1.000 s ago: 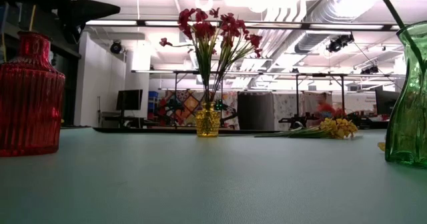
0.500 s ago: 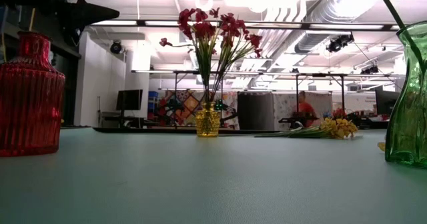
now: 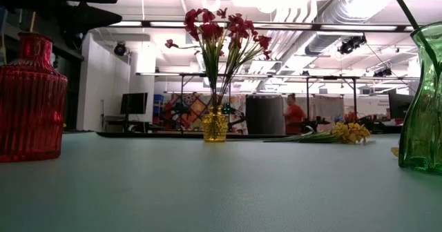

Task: Sort flowers into vase by color
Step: Put the bottom yellow tulip into the green vase

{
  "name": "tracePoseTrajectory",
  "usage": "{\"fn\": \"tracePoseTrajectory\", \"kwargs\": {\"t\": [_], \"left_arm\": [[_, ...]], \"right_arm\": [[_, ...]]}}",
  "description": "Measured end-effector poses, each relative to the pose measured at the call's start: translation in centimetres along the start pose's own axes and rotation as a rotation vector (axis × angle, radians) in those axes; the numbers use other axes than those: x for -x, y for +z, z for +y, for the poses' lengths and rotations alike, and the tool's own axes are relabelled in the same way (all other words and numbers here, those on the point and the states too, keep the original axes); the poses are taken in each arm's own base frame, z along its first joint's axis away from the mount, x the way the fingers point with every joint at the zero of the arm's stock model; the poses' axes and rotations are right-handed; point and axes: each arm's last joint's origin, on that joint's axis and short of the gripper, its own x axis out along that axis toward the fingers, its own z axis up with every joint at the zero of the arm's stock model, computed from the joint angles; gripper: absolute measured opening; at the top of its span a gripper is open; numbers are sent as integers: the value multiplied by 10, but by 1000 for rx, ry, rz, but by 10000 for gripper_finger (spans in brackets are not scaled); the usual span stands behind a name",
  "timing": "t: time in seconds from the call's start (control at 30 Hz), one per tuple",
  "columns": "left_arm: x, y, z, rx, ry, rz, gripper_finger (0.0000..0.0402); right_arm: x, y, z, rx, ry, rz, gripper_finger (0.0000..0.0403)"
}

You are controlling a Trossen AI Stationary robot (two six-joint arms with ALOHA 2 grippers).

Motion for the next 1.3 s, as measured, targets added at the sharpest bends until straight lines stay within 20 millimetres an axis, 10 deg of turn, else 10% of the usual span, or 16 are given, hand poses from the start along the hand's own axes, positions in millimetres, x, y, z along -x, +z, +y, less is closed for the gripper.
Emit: {"fn": "tracePoseTrajectory", "kwargs": {"t": [0.5, 1.03, 1.3], "left_arm": [[-1, -1, 0, -5, -2, 7, 152], [-1, -2, 0, -23, 3, 15, 152], [-1, -2, 0, -25, 4, 16, 152]], "right_arm": [[-56, 34, 8, 82, 27, 128, 243], [-27, 32, 7, 129, -35, 103, 172], [-43, 32, 8, 85, -7, 145, 167]]}}
